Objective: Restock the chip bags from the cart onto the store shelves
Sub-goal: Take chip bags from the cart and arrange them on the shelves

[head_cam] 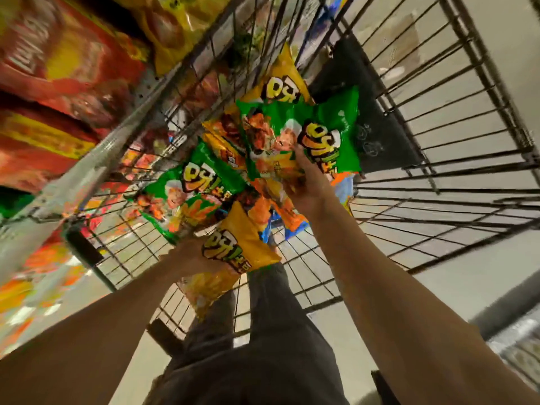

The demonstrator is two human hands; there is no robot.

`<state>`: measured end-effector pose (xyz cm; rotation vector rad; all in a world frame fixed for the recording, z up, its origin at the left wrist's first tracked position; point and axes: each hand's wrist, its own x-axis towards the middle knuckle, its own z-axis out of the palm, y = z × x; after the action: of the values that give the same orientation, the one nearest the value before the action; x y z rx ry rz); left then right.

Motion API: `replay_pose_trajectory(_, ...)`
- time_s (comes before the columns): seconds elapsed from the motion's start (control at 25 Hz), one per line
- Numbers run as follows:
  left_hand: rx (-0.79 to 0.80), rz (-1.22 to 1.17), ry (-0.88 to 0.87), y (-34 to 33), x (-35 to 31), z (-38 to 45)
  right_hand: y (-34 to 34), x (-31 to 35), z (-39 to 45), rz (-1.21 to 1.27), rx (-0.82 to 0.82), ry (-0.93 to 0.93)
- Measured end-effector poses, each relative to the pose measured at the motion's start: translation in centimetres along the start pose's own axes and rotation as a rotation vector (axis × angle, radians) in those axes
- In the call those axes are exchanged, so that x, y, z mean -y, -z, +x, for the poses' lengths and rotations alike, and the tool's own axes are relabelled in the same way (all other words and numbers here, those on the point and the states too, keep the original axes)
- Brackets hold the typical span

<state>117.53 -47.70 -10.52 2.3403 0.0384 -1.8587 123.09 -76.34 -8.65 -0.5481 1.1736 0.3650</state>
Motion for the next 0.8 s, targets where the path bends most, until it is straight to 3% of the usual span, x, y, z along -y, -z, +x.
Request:
replay_pose_trajectory(0.24, -0.116, -0.062, -0.11, 0.5, -1.2, -1.8, 0.8, -0.4, -1.7, -0.108, -0.077, 0.071)
replay_pose_trajectory(0.44, -0.271, -0.253, -0.205, 0.9, -1.0, -4.3, 0.5, -0.7, -6.1, -0.117, 0.068, 0.138)
replay_pose_trajectory(0.64, -0.602, -0.531, -0.228, -0.3, 1.1, -8.8, 0.7, -1.1, -13.6, -0.18, 0.197, 0.266)
replay_pose_trajectory(0.8, -0.783, -0.769, -0.39, -1.2, 3.4, -15.5, 1.5, -4.3, -21.9, -0.25, 0.389, 0.464)
